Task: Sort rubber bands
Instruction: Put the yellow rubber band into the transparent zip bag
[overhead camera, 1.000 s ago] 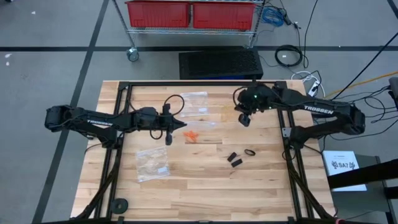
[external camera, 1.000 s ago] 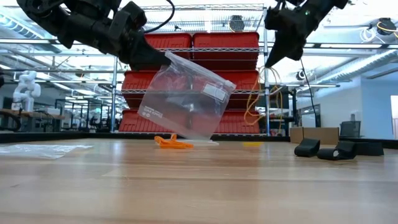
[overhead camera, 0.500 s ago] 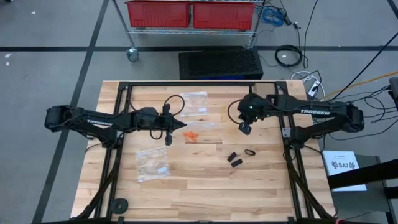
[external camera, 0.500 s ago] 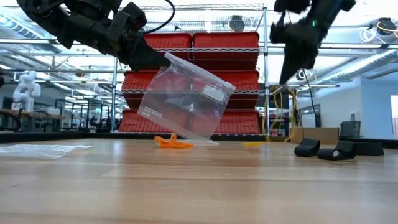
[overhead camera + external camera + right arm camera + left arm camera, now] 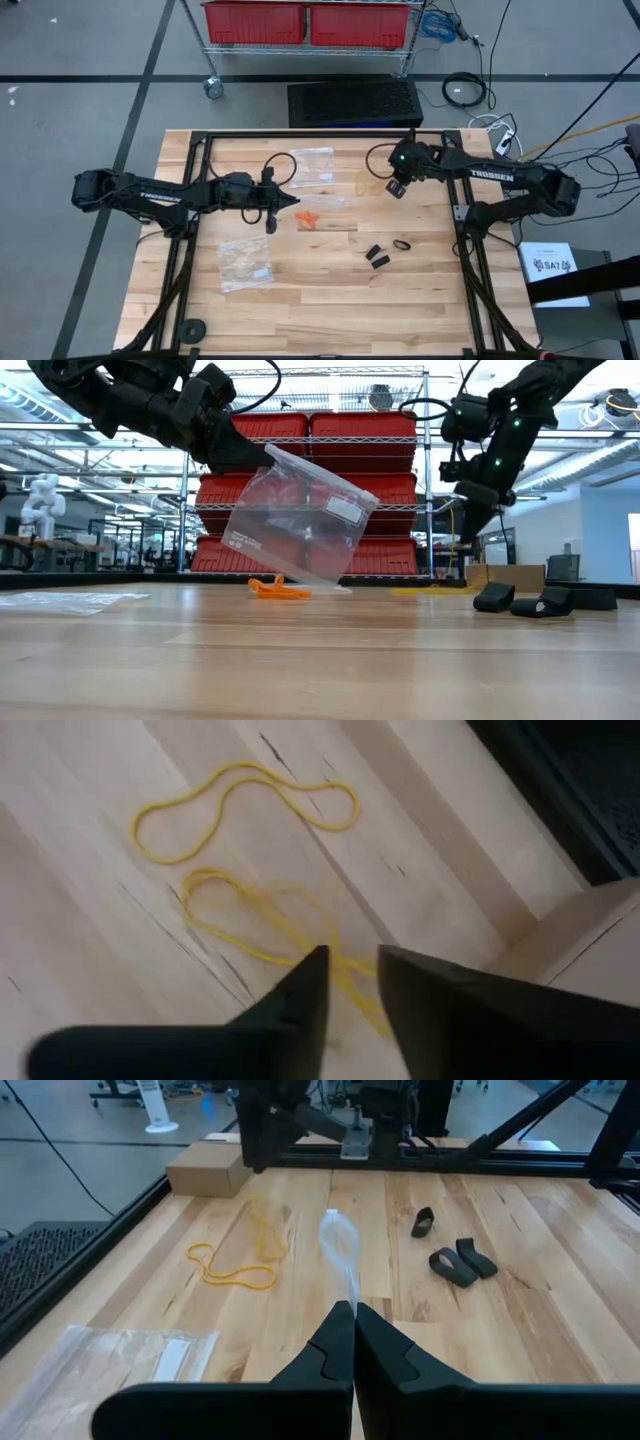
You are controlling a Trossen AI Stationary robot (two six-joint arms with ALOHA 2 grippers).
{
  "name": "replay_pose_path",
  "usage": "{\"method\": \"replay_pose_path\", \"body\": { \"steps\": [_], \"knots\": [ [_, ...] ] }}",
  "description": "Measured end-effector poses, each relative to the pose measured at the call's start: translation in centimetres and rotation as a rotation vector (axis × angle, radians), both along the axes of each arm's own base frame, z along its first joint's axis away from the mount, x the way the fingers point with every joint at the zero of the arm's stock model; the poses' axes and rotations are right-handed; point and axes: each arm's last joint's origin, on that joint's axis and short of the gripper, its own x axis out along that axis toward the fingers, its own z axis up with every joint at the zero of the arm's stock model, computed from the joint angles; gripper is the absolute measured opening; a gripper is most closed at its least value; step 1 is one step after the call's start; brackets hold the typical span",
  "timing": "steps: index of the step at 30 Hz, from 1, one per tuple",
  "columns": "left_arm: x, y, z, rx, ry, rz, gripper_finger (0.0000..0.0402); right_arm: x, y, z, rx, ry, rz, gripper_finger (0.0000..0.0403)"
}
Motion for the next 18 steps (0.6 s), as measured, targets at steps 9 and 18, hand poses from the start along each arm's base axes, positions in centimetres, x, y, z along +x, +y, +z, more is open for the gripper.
{"method": "replay_pose_path", "body": {
  "steps": [9,18],
  "knots": [
    [0.0,0.0,0.0,0.001,0.000,0.000,0.0000,1.5,1.6,0.2,0.102,-0.062,0.280,0.0196],
    [0.0,0.0,0.0,0.002,0.003,-0.001,0.0000,4.1,1.0,-3.7,0.014,0.133,0.472,0.0147]
  ]
}}
